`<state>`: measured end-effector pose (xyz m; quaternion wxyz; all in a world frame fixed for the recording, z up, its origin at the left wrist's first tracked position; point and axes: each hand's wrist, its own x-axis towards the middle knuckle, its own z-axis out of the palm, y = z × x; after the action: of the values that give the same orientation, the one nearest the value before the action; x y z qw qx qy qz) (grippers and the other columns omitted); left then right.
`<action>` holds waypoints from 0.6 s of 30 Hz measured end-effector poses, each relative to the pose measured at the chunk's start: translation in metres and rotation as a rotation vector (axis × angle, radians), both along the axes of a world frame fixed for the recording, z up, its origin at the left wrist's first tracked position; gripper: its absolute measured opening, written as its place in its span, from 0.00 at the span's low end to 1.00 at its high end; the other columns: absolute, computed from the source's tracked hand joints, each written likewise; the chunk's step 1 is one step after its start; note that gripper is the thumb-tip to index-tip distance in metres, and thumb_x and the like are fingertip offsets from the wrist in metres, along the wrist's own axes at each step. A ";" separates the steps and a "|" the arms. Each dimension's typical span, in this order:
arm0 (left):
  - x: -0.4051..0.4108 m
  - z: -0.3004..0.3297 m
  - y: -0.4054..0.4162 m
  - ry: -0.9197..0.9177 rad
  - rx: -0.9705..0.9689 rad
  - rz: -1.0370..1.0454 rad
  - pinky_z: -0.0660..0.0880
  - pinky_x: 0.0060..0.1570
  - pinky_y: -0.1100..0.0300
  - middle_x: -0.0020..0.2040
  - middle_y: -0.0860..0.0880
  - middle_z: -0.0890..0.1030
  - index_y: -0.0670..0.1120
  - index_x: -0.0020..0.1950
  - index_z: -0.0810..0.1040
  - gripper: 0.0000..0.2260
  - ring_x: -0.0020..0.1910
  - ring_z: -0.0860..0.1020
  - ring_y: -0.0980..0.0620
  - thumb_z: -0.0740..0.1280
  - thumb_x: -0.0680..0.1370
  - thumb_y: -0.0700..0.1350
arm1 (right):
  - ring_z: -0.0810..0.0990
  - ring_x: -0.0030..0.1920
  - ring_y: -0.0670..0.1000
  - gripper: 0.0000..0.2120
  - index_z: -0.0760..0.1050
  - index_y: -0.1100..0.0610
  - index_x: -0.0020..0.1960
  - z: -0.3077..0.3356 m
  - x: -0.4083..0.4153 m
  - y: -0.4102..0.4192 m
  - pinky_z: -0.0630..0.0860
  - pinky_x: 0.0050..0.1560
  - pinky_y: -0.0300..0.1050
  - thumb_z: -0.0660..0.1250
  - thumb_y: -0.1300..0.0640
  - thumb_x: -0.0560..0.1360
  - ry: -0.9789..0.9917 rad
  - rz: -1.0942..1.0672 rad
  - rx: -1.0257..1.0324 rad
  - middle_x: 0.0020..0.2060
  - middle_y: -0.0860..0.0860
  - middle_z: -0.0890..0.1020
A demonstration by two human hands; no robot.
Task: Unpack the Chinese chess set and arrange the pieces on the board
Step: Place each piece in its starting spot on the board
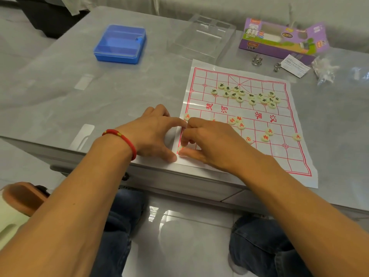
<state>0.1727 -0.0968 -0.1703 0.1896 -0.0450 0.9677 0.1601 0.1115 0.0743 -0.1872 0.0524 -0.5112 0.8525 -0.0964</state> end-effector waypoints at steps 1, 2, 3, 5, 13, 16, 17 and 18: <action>0.000 0.000 0.000 0.002 -0.003 -0.002 0.66 0.68 0.51 0.70 0.49 0.63 0.60 0.77 0.60 0.40 0.70 0.62 0.47 0.77 0.70 0.57 | 0.78 0.50 0.48 0.14 0.79 0.50 0.55 -0.001 0.001 -0.001 0.75 0.50 0.40 0.66 0.41 0.77 0.001 0.000 -0.006 0.56 0.46 0.78; 0.000 -0.001 0.000 0.001 -0.008 -0.005 0.66 0.68 0.51 0.70 0.49 0.63 0.60 0.77 0.60 0.40 0.70 0.62 0.47 0.77 0.70 0.57 | 0.78 0.51 0.48 0.14 0.79 0.50 0.56 -0.001 0.002 -0.001 0.75 0.50 0.41 0.66 0.41 0.77 0.001 0.000 -0.009 0.56 0.46 0.78; 0.000 -0.001 -0.001 0.000 -0.011 -0.008 0.66 0.68 0.52 0.70 0.49 0.63 0.60 0.77 0.60 0.40 0.70 0.62 0.47 0.76 0.70 0.57 | 0.78 0.51 0.48 0.14 0.79 0.50 0.56 -0.001 0.002 -0.001 0.75 0.51 0.41 0.66 0.41 0.77 0.002 -0.002 -0.010 0.57 0.46 0.78; 0.000 -0.001 -0.001 0.000 -0.009 -0.009 0.66 0.68 0.51 0.70 0.49 0.62 0.61 0.77 0.60 0.40 0.70 0.61 0.47 0.77 0.70 0.57 | 0.78 0.52 0.48 0.15 0.79 0.50 0.56 -0.002 0.003 -0.001 0.75 0.52 0.41 0.65 0.42 0.78 -0.001 -0.004 -0.017 0.58 0.47 0.78; 0.001 0.000 0.001 0.005 -0.012 -0.005 0.67 0.68 0.51 0.70 0.49 0.63 0.61 0.77 0.60 0.40 0.70 0.62 0.47 0.77 0.70 0.57 | 0.78 0.51 0.50 0.14 0.79 0.51 0.55 -0.003 0.005 0.000 0.78 0.53 0.45 0.65 0.43 0.78 -0.014 0.004 -0.045 0.58 0.48 0.79; 0.001 0.001 0.001 -0.001 -0.010 -0.010 0.66 0.68 0.50 0.70 0.49 0.62 0.60 0.77 0.60 0.40 0.70 0.61 0.46 0.77 0.70 0.56 | 0.78 0.52 0.50 0.15 0.78 0.51 0.56 -0.002 0.007 0.000 0.77 0.54 0.44 0.65 0.42 0.78 -0.002 0.013 -0.038 0.58 0.48 0.79; 0.001 0.001 0.000 -0.004 -0.008 -0.013 0.66 0.68 0.50 0.70 0.49 0.62 0.60 0.77 0.60 0.40 0.70 0.61 0.47 0.77 0.70 0.56 | 0.78 0.53 0.49 0.15 0.78 0.50 0.57 -0.001 0.005 0.000 0.77 0.54 0.45 0.65 0.42 0.78 0.000 0.012 -0.039 0.58 0.48 0.79; 0.001 0.002 0.000 -0.007 -0.005 -0.015 0.66 0.68 0.50 0.70 0.49 0.62 0.60 0.77 0.60 0.40 0.70 0.61 0.47 0.77 0.70 0.56 | 0.78 0.52 0.48 0.15 0.78 0.49 0.58 0.002 0.002 0.001 0.78 0.53 0.45 0.65 0.41 0.78 0.003 -0.002 -0.044 0.57 0.47 0.78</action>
<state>0.1740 -0.0969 -0.1683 0.1941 -0.0389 0.9677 0.1562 0.1134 0.0756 -0.1853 0.0399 -0.5115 0.8507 -0.1145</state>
